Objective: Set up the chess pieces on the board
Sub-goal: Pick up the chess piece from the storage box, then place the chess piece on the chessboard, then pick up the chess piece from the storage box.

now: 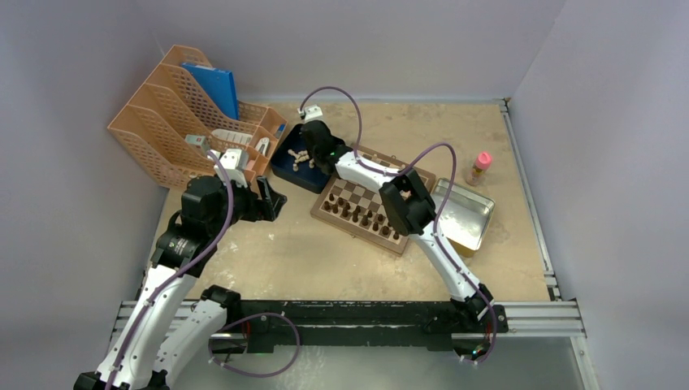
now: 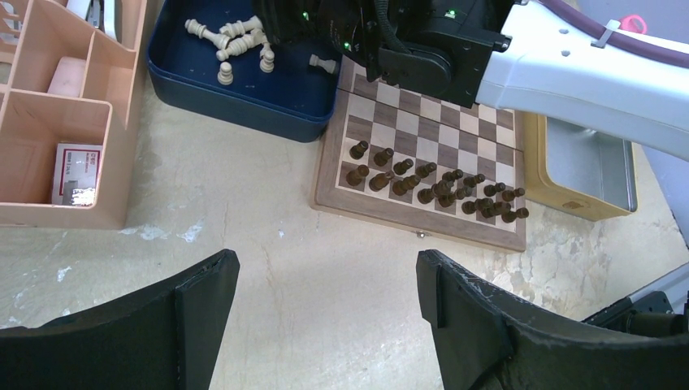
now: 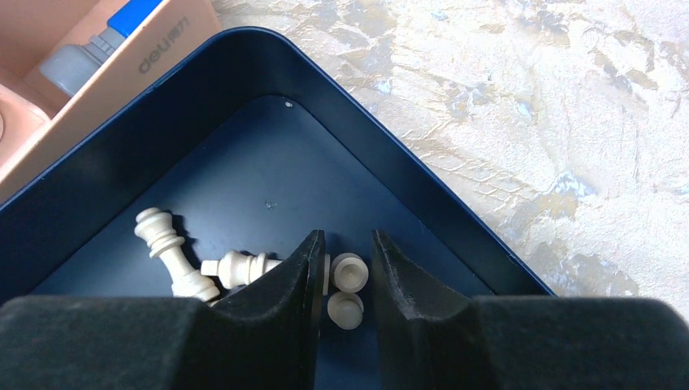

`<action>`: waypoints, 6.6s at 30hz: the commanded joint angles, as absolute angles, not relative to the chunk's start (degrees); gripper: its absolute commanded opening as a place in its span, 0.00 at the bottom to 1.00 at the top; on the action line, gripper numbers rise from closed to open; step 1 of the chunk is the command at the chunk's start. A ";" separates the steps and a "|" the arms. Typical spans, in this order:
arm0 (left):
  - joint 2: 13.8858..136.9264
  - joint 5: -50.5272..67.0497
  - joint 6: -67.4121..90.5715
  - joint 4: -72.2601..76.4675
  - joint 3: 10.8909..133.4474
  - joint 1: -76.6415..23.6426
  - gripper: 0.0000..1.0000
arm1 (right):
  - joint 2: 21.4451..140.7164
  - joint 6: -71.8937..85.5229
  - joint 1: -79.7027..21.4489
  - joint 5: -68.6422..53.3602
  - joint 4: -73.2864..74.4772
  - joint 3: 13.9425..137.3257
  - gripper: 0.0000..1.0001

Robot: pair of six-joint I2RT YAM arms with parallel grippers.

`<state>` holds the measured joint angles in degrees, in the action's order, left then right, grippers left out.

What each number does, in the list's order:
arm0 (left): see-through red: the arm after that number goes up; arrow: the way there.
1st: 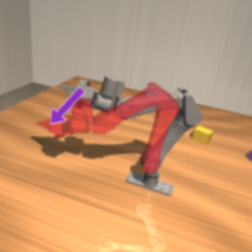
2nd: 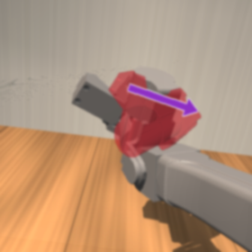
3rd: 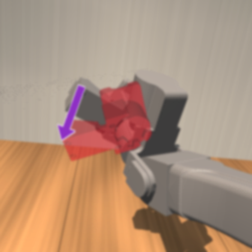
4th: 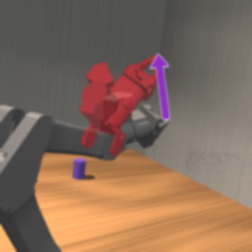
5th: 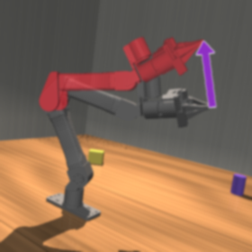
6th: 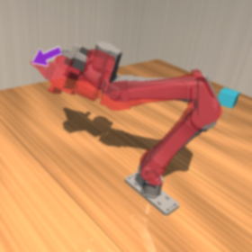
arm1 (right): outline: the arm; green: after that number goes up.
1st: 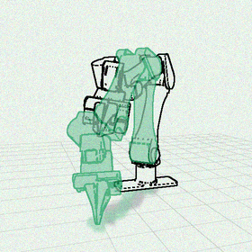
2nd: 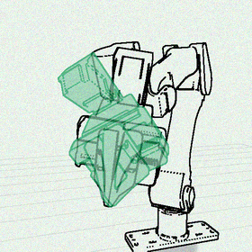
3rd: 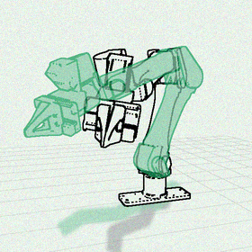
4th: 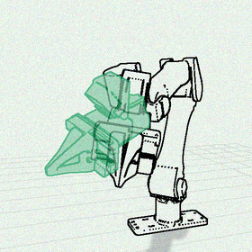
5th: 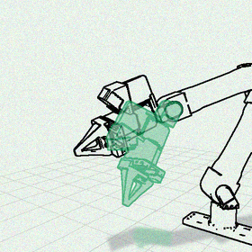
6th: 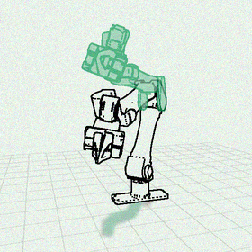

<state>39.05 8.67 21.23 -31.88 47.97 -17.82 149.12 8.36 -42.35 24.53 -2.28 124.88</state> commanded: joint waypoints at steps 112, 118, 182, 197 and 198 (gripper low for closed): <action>38.16 11.60 20.39 -29.22 48.13 -18.10 0.80 | 97.82 30.41 -19.67 34.88 -11.45 54.29 0.25; 38.10 11.16 20.39 -29.18 48.07 -18.11 0.80 | 97.82 30.31 -19.62 34.69 -11.73 54.40 0.28; 37.71 10.10 20.25 -29.75 48.33 -18.11 0.80 | 133.44 12.62 -42.52 21.35 -3.02 110.99 0.27; 37.47 10.19 20.39 -29.58 48.21 -18.11 0.80 | 139.09 12.39 -42.47 21.62 -2.97 114.47 0.30; 37.55 10.19 20.31 -29.57 48.12 -18.11 0.80 | 139.27 12.39 -42.53 21.81 -2.94 114.45 0.30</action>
<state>37.95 10.20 21.23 -31.18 47.88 -17.82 140.55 12.71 -42.63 20.49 -1.83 113.14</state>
